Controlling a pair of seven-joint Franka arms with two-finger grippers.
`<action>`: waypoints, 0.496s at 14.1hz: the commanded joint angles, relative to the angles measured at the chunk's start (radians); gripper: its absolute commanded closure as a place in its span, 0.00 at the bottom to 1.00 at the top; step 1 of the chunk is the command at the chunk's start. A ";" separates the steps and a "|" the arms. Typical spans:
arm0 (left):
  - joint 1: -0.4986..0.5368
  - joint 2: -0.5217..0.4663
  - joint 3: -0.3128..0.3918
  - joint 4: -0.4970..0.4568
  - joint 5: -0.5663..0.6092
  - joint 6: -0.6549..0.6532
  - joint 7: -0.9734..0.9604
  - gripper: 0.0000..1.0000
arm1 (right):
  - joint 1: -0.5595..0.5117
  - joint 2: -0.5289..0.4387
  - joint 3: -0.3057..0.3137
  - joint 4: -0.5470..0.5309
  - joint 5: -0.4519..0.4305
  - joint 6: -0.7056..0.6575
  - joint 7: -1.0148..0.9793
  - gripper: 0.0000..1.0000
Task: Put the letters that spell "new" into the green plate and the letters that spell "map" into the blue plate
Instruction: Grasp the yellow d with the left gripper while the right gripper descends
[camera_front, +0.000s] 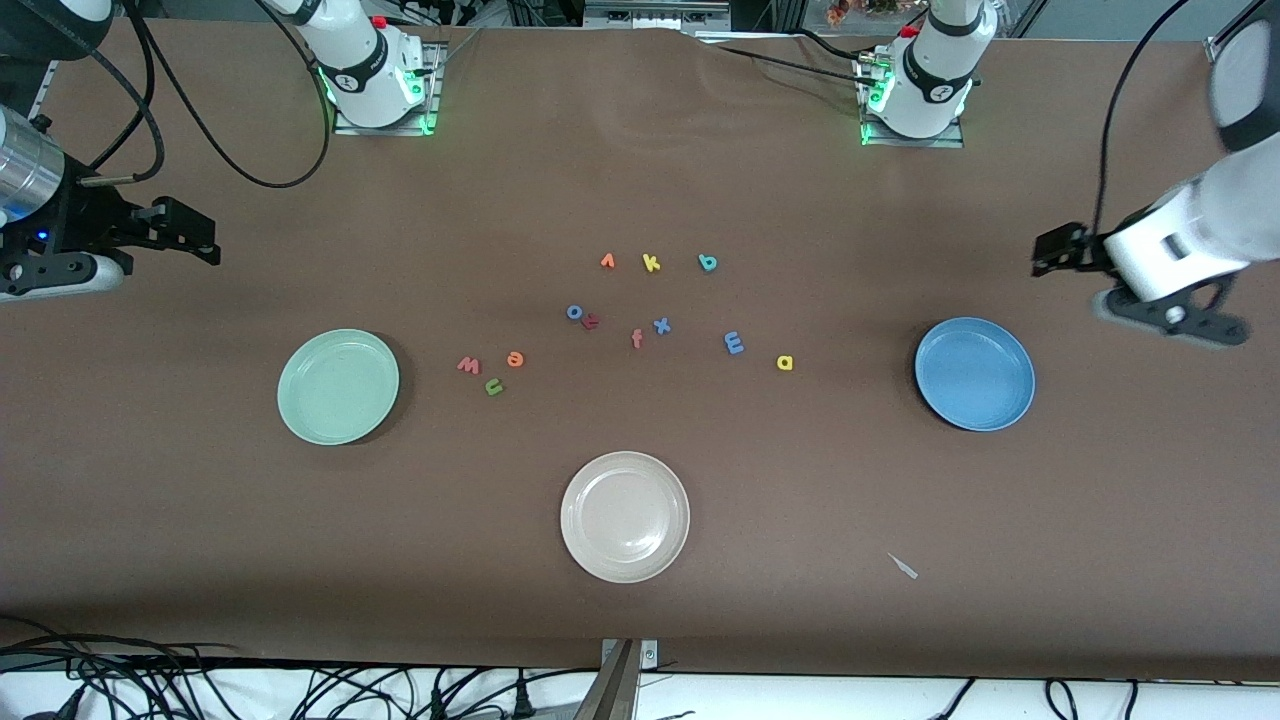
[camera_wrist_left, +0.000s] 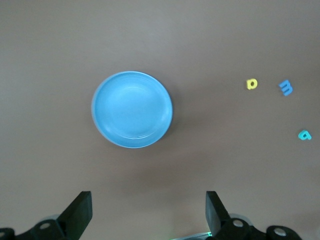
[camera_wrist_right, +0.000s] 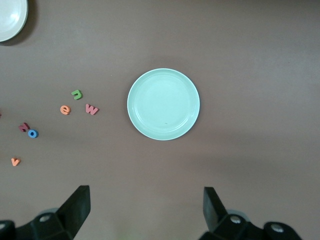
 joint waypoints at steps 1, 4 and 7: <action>-0.087 0.081 0.006 0.041 -0.008 0.006 -0.025 0.00 | 0.002 -0.013 0.005 -0.011 0.002 0.002 0.005 0.00; -0.108 0.107 -0.002 0.007 -0.095 0.055 -0.106 0.00 | 0.011 -0.007 0.005 -0.014 0.004 0.008 0.010 0.00; -0.128 0.083 -0.075 -0.128 -0.103 0.225 -0.218 0.00 | 0.023 -0.007 0.005 -0.054 0.004 0.057 0.010 0.00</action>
